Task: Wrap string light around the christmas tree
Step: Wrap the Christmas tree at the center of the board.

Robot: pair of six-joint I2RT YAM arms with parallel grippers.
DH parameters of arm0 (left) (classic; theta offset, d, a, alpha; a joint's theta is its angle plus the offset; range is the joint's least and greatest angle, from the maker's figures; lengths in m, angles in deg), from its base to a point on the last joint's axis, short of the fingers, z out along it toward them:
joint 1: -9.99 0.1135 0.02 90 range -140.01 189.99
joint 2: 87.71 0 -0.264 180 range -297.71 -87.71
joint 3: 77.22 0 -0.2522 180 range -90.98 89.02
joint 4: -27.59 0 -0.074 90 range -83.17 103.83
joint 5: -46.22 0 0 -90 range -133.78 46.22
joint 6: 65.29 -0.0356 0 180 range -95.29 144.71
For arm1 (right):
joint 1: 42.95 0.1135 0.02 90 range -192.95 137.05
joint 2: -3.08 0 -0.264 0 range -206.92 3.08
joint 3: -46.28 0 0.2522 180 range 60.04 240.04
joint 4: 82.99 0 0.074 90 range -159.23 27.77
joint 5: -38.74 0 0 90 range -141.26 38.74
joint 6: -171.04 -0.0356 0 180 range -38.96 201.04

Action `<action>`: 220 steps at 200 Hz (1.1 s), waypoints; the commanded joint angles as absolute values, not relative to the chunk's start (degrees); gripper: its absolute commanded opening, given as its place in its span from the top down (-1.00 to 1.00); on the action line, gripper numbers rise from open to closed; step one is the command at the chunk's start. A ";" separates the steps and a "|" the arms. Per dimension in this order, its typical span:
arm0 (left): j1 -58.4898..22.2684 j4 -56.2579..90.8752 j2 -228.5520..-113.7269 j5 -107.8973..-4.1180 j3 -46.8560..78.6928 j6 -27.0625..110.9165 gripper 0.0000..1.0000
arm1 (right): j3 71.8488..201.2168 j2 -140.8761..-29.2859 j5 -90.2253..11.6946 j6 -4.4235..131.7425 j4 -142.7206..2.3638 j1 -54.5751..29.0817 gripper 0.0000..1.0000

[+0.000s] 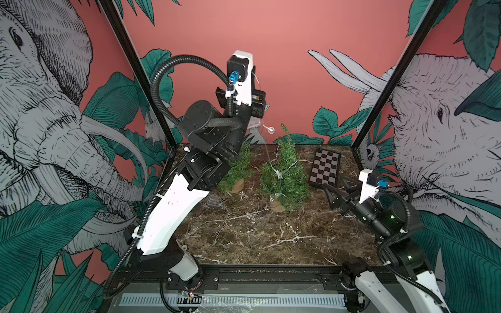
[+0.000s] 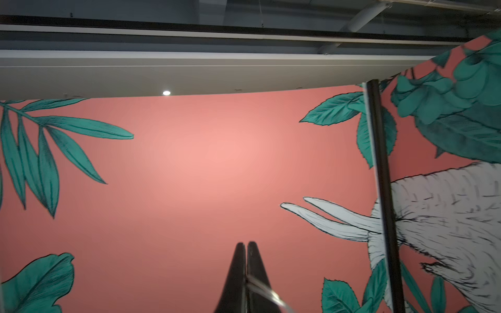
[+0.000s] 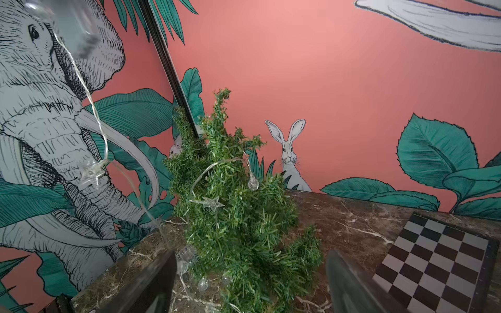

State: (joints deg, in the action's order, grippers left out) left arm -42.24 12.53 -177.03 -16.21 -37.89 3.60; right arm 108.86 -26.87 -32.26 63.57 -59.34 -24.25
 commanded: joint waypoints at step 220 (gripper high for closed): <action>-39.54 12.96 -183.31 -29.32 -39.16 10.03 1.00 | 156.43 -73.96 -22.92 72.62 -75.38 -17.70 -0.78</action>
State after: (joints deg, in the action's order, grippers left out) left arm -39.68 10.82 -184.94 -27.11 -37.58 7.52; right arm 153.36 -73.54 -26.05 69.62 -77.13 -19.59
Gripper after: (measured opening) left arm 0.046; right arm 0.889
